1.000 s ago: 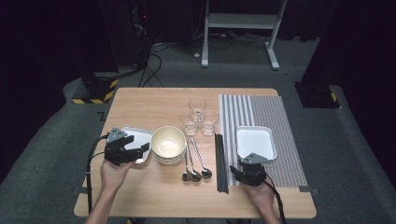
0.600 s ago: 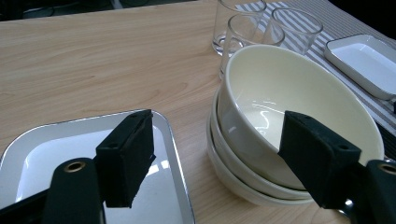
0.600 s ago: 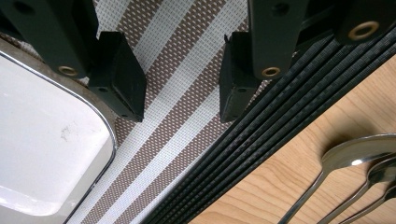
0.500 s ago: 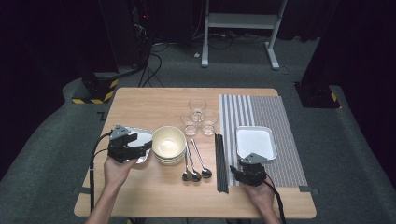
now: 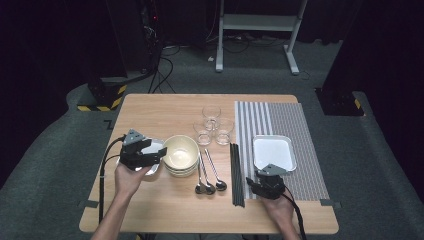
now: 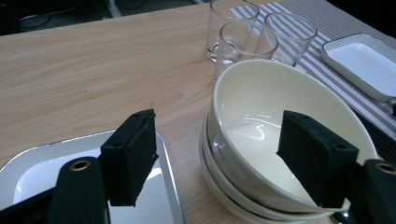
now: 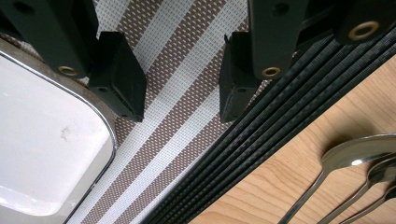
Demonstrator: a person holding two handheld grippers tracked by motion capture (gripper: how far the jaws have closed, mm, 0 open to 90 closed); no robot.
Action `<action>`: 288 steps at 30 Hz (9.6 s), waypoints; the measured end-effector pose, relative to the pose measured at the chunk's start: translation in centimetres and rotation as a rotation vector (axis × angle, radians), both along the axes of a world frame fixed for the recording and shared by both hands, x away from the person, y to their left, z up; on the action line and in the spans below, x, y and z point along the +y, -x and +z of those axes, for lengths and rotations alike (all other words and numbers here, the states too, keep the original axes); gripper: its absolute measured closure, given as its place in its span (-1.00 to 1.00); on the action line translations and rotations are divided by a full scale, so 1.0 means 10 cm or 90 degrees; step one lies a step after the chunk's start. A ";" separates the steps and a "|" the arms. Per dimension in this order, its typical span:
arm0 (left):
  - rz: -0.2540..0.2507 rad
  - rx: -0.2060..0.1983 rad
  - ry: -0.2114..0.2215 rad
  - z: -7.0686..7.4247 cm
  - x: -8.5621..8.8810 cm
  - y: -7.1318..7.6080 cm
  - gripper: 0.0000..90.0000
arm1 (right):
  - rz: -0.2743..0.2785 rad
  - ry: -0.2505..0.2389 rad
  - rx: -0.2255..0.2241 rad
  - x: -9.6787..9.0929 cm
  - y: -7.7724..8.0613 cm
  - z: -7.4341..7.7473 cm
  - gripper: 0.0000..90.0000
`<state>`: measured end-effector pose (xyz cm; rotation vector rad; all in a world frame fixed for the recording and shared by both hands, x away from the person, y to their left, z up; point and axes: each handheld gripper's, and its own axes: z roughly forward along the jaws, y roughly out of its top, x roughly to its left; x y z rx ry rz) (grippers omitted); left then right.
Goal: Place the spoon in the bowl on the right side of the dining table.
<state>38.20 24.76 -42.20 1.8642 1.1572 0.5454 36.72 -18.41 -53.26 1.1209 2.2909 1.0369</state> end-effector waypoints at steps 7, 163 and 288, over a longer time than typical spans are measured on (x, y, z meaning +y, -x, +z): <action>-0.006 0.001 -0.014 0.02 -0.06 -0.07 -0.35 | 0.000 0.000 0.000 0.00 0.00 0.00 0.15; 0.000 0.002 -0.071 -0.14 -0.29 -0.29 0.83 | 0.001 0.000 -0.001 0.00 0.00 0.00 0.15; -0.108 -0.020 0.030 0.28 -0.73 -0.37 0.83 | -0.005 -0.005 0.002 0.00 0.00 0.00 0.15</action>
